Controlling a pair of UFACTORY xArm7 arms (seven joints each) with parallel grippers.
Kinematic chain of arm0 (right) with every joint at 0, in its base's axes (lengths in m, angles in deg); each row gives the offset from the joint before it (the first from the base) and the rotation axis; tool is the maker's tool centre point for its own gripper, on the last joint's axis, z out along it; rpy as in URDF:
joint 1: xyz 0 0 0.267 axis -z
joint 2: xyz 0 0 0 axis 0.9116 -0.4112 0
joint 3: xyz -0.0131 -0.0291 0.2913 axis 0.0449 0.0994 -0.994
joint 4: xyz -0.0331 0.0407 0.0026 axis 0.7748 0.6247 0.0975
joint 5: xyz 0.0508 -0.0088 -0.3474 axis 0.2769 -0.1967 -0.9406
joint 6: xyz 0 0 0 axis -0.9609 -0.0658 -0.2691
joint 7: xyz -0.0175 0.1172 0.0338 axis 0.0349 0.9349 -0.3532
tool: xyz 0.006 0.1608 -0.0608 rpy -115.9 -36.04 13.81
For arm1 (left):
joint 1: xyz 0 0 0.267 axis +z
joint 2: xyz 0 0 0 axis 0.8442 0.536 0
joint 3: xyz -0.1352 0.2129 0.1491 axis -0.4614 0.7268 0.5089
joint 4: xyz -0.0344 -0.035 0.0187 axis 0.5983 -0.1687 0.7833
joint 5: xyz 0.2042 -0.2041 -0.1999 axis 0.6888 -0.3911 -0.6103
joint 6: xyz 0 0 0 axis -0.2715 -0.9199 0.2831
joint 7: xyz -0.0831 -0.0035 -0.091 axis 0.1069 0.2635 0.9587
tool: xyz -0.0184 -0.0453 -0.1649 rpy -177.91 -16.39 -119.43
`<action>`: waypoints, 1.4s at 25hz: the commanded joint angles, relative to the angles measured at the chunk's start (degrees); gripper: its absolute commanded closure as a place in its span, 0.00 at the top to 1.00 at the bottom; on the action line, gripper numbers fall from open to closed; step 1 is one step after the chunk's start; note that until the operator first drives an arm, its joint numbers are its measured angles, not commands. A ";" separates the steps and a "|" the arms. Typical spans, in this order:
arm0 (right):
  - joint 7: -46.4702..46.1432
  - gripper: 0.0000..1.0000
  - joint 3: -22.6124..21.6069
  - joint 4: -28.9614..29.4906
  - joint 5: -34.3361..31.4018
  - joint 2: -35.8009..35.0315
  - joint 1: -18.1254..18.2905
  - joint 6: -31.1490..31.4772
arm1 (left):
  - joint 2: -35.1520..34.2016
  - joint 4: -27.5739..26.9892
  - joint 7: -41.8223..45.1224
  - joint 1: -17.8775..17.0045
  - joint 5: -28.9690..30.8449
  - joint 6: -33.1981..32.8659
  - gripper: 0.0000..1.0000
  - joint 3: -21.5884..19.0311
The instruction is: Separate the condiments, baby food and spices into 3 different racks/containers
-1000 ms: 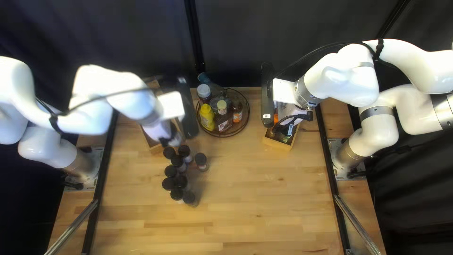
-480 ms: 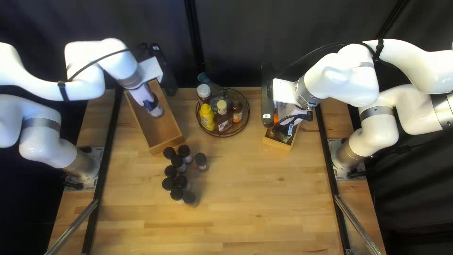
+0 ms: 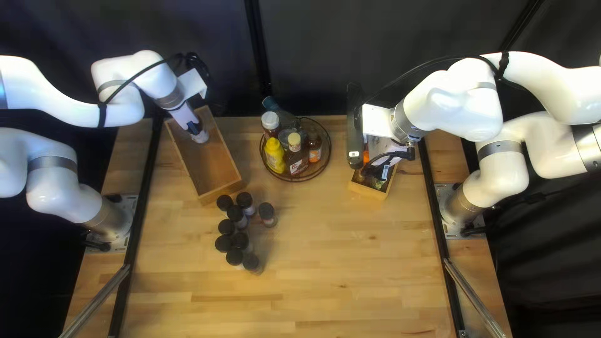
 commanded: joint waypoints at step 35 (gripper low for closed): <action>0.00 1.00 0.00 0.00 0.00 0.00 0.00 0.00 | -3.24 -1.73 3.15 -9.15 -6.16 7.93 1.00 -7.62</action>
